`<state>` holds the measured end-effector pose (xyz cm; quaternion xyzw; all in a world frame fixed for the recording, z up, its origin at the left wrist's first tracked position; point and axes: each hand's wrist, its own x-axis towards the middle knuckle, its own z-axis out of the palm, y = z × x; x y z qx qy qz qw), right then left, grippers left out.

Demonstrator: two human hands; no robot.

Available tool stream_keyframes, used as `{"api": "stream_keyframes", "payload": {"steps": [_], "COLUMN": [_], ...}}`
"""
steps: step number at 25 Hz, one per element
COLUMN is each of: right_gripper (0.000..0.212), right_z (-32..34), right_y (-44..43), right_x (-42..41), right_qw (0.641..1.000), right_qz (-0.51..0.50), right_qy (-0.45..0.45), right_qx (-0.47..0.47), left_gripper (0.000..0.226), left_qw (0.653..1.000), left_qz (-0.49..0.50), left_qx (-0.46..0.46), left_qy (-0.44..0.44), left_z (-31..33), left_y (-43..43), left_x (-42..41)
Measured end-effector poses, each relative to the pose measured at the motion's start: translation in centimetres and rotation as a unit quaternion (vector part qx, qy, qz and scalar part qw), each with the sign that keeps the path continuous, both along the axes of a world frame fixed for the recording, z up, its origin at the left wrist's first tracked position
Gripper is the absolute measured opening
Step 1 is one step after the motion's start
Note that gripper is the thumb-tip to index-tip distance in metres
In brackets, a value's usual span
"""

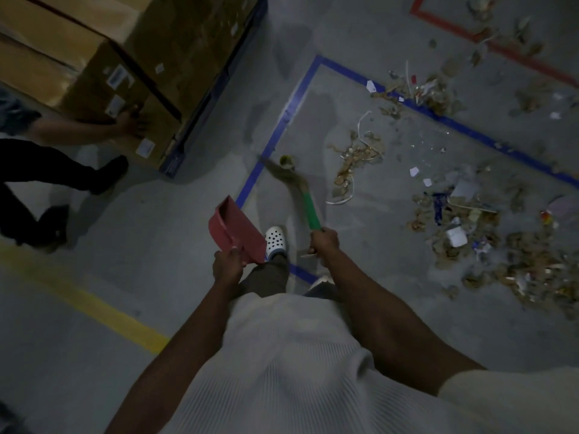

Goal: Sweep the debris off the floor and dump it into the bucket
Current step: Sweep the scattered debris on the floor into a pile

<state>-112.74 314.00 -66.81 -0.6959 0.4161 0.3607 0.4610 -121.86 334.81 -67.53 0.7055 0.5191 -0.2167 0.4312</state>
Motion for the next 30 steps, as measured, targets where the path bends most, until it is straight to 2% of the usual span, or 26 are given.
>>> {"api": "stream_keyframes", "payload": {"steps": [2, 4, 7, 10, 13, 15, 18, 20, 23, 25, 30], "right_gripper": [0.016, 0.017, 0.011, 0.036, 0.055, 0.055, 0.057, 0.053, 0.044, 0.041, 0.043], "right_z": [0.2, 0.2, 0.3, 1.4, 2.3, 2.3, 1.6, 1.4, 0.8, 0.5, -0.4], "right_y": [0.1, 0.0, 0.4, 2.4, 4.2, 4.1, 3.0, 2.3, 1.1, 0.2, -5.5], "right_x": [1.3, 2.2, 3.7, 3.0, -0.5, -2.1, -1.6, -1.2, -0.9, -0.5, 2.2], "right_qw": [0.986, 0.957, 0.922, 0.946, 0.989, 0.997, 0.998, 0.996, 0.993, 0.992, 0.997], "right_qz": [-0.166, -0.286, -0.385, -0.322, -0.136, -0.018, 0.043, 0.09, 0.12, 0.123, 0.013], "right_qy": [0.001, -0.012, -0.029, -0.026, 0.021, 0.026, -0.002, -0.011, -0.008, -0.004, 0.02], "right_qx": [0.029, 0.044, 0.028, -0.018, -0.051, -0.066, -0.034, -0.024, -0.003, -0.003, -0.077], "left_gripper": [0.066, 0.063, 0.062, 0.061, 0.058, 0.051, 0.046, 0.045, 0.038, 0.039, 0.038], "left_qw": [1.0, 0.998, 0.994, 0.993, 0.992, 0.989, 0.984, 0.98, 0.973, 0.968, 0.958], "left_qz": [-0.029, -0.069, -0.112, -0.119, -0.125, -0.143, -0.168, -0.19, -0.217, -0.236, -0.272], "left_qx": [0.002, 0.002, 0.006, 0.0, 0.0, 0.011, -0.009, -0.04, -0.078, -0.083, -0.088], "left_qy": [0.008, 0.007, -0.011, -0.026, -0.012, -0.028, -0.054, -0.036, -0.003, -0.011, 0.013], "left_z": [-0.5, -0.9, -1.3, -1.2, -0.8, -0.9, -0.5, -0.3, -0.3, -0.4, -0.8], "left_y": [0.8, 1.4, 2.2, 3.0, 3.2, 3.0, 1.9, 0.8, -1.1, -2.4, -6.2], "left_x": [1.8, 3.2, 5.2, 7.2, 9.4, 10.7, 12.2, 13.1, 14.6, 15.7, 19.3]}}
